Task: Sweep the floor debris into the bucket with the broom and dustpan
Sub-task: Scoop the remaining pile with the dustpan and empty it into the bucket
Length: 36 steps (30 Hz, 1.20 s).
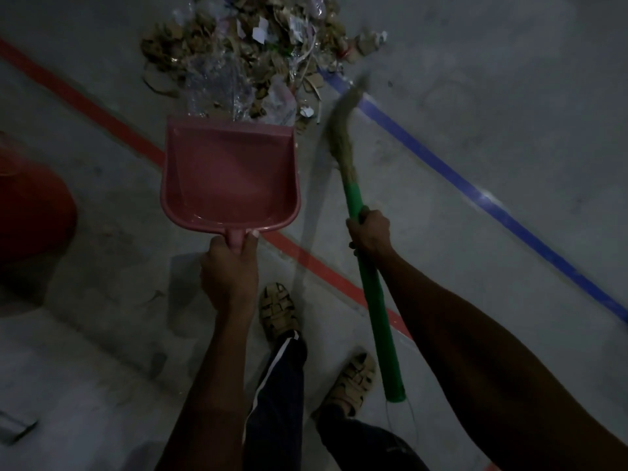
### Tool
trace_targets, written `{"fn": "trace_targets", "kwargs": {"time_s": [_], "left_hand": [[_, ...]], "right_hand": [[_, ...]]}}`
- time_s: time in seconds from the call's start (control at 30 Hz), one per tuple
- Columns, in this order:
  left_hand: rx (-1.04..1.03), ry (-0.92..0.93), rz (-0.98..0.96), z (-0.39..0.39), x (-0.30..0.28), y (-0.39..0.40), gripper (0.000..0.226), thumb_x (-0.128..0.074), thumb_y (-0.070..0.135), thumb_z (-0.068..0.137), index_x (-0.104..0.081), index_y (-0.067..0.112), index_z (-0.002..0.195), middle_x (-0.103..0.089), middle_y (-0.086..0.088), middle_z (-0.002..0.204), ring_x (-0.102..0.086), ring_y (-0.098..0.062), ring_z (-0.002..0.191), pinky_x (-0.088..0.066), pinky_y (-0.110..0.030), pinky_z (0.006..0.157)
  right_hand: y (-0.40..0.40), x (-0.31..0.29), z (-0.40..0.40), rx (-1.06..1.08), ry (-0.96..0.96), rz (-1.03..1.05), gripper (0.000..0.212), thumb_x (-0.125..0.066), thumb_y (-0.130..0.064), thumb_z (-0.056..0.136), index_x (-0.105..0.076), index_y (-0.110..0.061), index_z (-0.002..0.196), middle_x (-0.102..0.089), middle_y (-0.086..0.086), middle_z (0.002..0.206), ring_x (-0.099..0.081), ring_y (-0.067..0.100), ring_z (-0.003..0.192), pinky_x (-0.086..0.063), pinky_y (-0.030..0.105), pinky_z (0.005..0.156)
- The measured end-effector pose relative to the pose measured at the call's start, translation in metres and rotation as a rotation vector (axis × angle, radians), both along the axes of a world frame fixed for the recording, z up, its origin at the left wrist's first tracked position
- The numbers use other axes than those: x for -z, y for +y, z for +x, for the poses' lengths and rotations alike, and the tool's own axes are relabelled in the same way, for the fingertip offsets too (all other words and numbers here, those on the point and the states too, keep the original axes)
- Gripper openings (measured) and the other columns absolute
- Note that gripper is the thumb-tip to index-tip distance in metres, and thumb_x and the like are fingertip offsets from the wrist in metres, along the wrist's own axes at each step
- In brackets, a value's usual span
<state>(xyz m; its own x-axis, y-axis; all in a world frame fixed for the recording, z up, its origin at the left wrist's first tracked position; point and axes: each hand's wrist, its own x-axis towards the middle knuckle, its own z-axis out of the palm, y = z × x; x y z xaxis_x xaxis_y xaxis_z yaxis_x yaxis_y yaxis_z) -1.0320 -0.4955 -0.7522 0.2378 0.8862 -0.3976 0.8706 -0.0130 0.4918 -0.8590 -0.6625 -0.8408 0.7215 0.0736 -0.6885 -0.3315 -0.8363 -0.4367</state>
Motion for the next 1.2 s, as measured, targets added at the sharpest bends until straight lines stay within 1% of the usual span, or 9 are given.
{"fn": "trace_targets", "kwargs": {"time_s": [0.13, 0.27, 0.43, 0.6, 0.77, 0.83, 0.97, 1.13, 1.2], "left_hand": [[-0.007, -0.038, -0.045, 0.025, -0.018, 0.007, 0.052, -0.065, 0.058, 0.085, -0.060, 0.006, 0.089, -0.068, -0.015, 0.090, -0.064, -0.034, 0.083, -0.039, -0.033, 0.065], [0.065, -0.045, -0.013, 0.058, -0.037, 0.021, 0.050, -0.065, 0.055, 0.086, -0.064, 0.008, 0.101, -0.069, -0.016, 0.098, -0.065, -0.036, 0.088, -0.040, -0.032, 0.067], [0.140, -0.060, 0.007, 0.092, -0.022, 0.044, 0.050, -0.065, 0.058, 0.084, -0.063, 0.010, 0.097, -0.070, -0.016, 0.095, -0.066, -0.036, 0.085, -0.043, -0.033, 0.065], [0.146, -0.034, -0.017, 0.140, -0.007, 0.069, 0.047, -0.069, 0.053, 0.084, -0.062, 0.008, 0.096, -0.070, -0.016, 0.096, -0.065, -0.035, 0.088, -0.038, -0.031, 0.067], [0.077, 0.012, 0.046, 0.192, 0.020, 0.089, 0.048, -0.066, 0.056, 0.085, -0.063, 0.009, 0.098, -0.069, -0.016, 0.100, -0.064, -0.036, 0.093, -0.043, -0.036, 0.070], [0.036, 0.043, 0.050, 0.206, 0.029, 0.090, 0.049, -0.066, 0.056, 0.084, -0.065, 0.009, 0.100, -0.069, -0.017, 0.103, -0.064, -0.038, 0.095, -0.045, -0.039, 0.073], [-0.038, 0.043, 0.040, 0.228, 0.043, 0.083, 0.051, -0.069, 0.055, 0.084, -0.064, 0.005, 0.095, -0.068, -0.018, 0.099, -0.064, -0.037, 0.091, -0.047, -0.039, 0.073], [-0.075, 0.037, -0.052, 0.233, 0.052, 0.064, 0.048, -0.067, 0.057, 0.083, -0.056, 0.011, 0.086, -0.066, -0.010, 0.088, -0.063, -0.032, 0.083, -0.053, -0.044, 0.075], [-0.068, 0.034, -0.075, 0.234, 0.054, 0.056, 0.048, -0.066, 0.058, 0.083, -0.057, 0.011, 0.085, -0.066, -0.007, 0.085, -0.062, -0.029, 0.079, -0.052, -0.041, 0.072]], "right_hand": [[0.002, -0.043, 0.030, -0.085, -0.161, 0.001, 0.028, -0.056, -0.023, 0.100, -0.058, 0.002, 0.113, -0.067, 0.014, 0.081, -0.071, 0.030, 0.065, -0.062, 0.046, 0.055], [-0.004, -0.067, 0.084, -0.001, -0.274, -0.013, 0.030, -0.057, -0.026, 0.100, -0.059, 0.000, 0.115, -0.068, 0.013, 0.087, -0.071, 0.027, 0.068, -0.062, 0.040, 0.055], [-0.016, -0.043, 0.149, 0.001, -0.407, -0.020, 0.024, -0.056, -0.025, 0.099, -0.052, -0.007, 0.114, -0.067, 0.014, 0.090, -0.070, 0.031, 0.071, -0.061, 0.048, 0.060], [-0.010, -0.006, 0.212, -0.007, -0.408, -0.106, 0.025, -0.058, -0.024, 0.097, -0.049, -0.007, 0.113, -0.066, 0.017, 0.096, -0.069, 0.031, 0.077, -0.061, 0.042, 0.066], [0.027, 0.027, 0.277, -0.004, -0.188, -0.127, 0.019, -0.059, -0.021, 0.097, -0.055, -0.005, 0.107, -0.066, 0.013, 0.083, -0.062, 0.013, 0.042, -0.047, 0.022, 0.032], [0.040, 0.039, 0.292, -0.041, -0.080, -0.110, 0.021, -0.060, -0.019, 0.099, -0.057, -0.001, 0.107, -0.064, 0.012, 0.081, -0.059, 0.009, 0.037, -0.045, 0.022, 0.031], [0.062, 0.042, 0.306, -0.167, 0.030, -0.024, 0.018, -0.056, -0.020, 0.103, -0.053, -0.004, 0.111, -0.065, 0.018, 0.096, -0.064, 0.020, 0.061, -0.048, 0.021, 0.034], [0.052, 0.039, 0.307, -0.429, -0.199, 0.019, 0.031, -0.055, -0.022, 0.102, -0.049, -0.003, 0.125, -0.065, 0.018, 0.094, -0.068, 0.033, 0.071, -0.060, 0.048, 0.060], [0.048, 0.036, 0.312, -0.474, -0.276, 0.032, 0.033, -0.056, -0.023, 0.101, -0.047, -0.005, 0.127, -0.061, 0.012, 0.093, -0.064, 0.030, 0.074, -0.058, 0.048, 0.065]]}}
